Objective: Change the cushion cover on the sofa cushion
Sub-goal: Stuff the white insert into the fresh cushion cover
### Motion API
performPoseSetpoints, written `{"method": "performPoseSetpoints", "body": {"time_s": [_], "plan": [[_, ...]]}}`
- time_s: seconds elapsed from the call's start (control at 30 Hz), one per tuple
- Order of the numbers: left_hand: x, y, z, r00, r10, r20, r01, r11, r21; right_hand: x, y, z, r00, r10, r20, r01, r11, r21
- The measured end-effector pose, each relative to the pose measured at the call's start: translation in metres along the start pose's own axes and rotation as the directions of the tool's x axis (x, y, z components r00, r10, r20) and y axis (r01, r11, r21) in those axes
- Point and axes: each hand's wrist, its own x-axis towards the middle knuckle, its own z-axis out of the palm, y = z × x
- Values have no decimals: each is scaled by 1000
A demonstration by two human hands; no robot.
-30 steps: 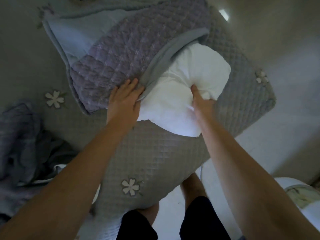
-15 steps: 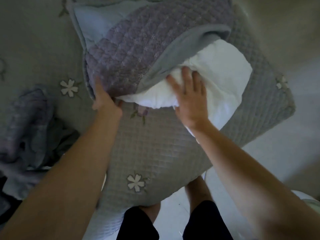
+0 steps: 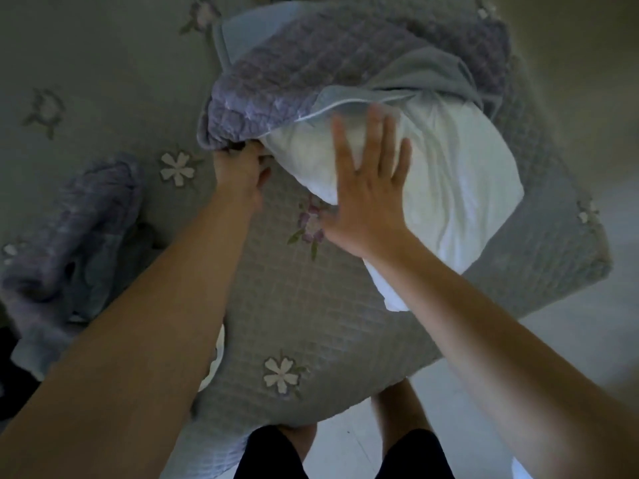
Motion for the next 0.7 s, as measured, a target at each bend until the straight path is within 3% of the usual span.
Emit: {"method": "performPoseSetpoints", "body": {"time_s": [0.03, 0.1, 0.2, 0.27, 0.33, 0.43, 0.53, 0.6, 0.63, 0.7], "plan": [[2, 0, -1, 999, 15, 33, -14, 1000, -23, 3, -13, 3, 990, -105, -94, 105, 994, -3], [4, 4, -2, 998, 21, 58, -14, 993, -119, 20, -23, 10, 959, -177, -222, 169, 984, -55], [3, 12, -3, 999, 4, 48, 10, 961, -276, 53, -12, 13, 972, -134, -191, 87, 967, -239], [-2, 16, -1, 1000, -3, 19, 8, 960, -281, 66, -3, 5, 972, -134, -194, 76, 956, -284], [-9, 15, 0, 999, 26, -33, -32, 981, -191, 72, 3, -12, 960, -126, -251, 84, 981, -173], [-27, 6, -8, 984, 169, -64, -161, 981, 110, 85, 8, -55, 932, 59, -358, -25, 995, 99], [-50, -13, -15, 947, 320, -33, -302, 919, 253, 100, 10, -90, 848, 256, -463, -184, 963, 196], [-53, -23, -22, 937, 344, -63, -312, 905, 289, 100, -1, -88, 825, 237, -514, -139, 965, 222], [-51, -25, -27, 940, 319, -118, -273, 916, 294, 99, -6, -82, 855, 163, -492, -57, 973, 224], [-42, -24, -33, 936, 233, -263, -150, 942, 299, 99, -9, -57, 978, -45, -202, 78, 984, 160]]}}
